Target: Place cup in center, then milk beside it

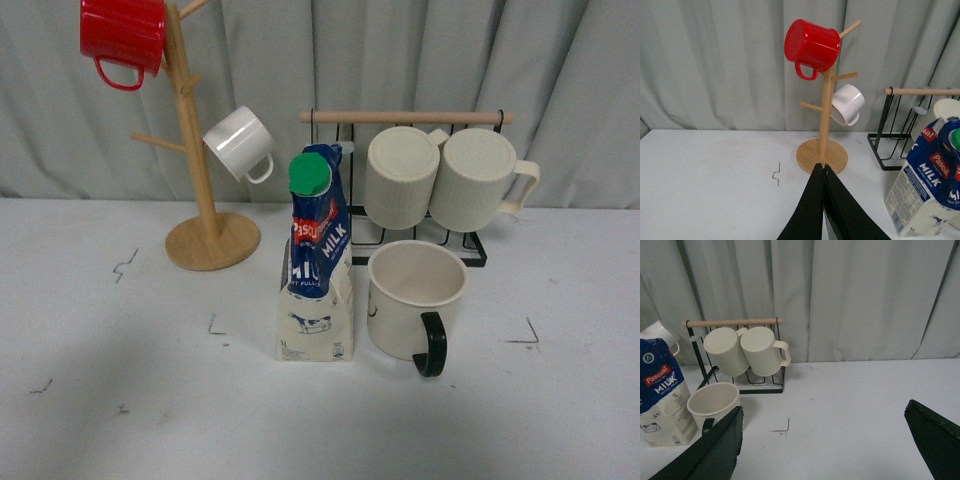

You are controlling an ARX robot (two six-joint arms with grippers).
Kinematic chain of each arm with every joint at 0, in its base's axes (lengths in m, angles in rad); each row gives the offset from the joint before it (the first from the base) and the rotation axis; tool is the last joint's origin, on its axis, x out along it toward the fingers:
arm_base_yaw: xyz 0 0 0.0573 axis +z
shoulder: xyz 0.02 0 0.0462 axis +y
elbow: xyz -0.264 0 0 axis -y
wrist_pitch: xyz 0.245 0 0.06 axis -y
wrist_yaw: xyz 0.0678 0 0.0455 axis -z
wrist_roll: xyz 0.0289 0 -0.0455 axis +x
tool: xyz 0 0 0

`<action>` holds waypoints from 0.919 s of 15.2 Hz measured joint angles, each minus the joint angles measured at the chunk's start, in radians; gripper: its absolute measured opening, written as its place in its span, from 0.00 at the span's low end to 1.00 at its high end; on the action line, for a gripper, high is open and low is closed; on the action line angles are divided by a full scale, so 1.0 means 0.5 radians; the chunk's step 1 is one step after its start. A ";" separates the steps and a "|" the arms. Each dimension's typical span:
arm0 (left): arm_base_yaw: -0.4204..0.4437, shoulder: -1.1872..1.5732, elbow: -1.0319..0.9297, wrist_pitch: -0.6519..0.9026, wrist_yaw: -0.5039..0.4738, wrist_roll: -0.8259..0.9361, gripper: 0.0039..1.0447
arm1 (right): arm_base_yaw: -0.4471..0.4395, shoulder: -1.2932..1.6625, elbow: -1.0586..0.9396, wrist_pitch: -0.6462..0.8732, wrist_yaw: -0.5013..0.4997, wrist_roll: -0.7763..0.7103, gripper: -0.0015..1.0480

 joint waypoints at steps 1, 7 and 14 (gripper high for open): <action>0.093 -0.073 -0.037 -0.038 0.117 0.001 0.01 | 0.000 0.000 0.000 0.000 0.000 0.000 0.94; 0.170 -0.501 -0.183 -0.307 0.167 0.001 0.01 | 0.000 0.000 0.000 0.001 0.000 0.000 0.94; 0.170 -0.900 -0.259 -0.598 0.167 0.002 0.01 | 0.000 0.000 0.000 0.000 0.000 -0.001 0.94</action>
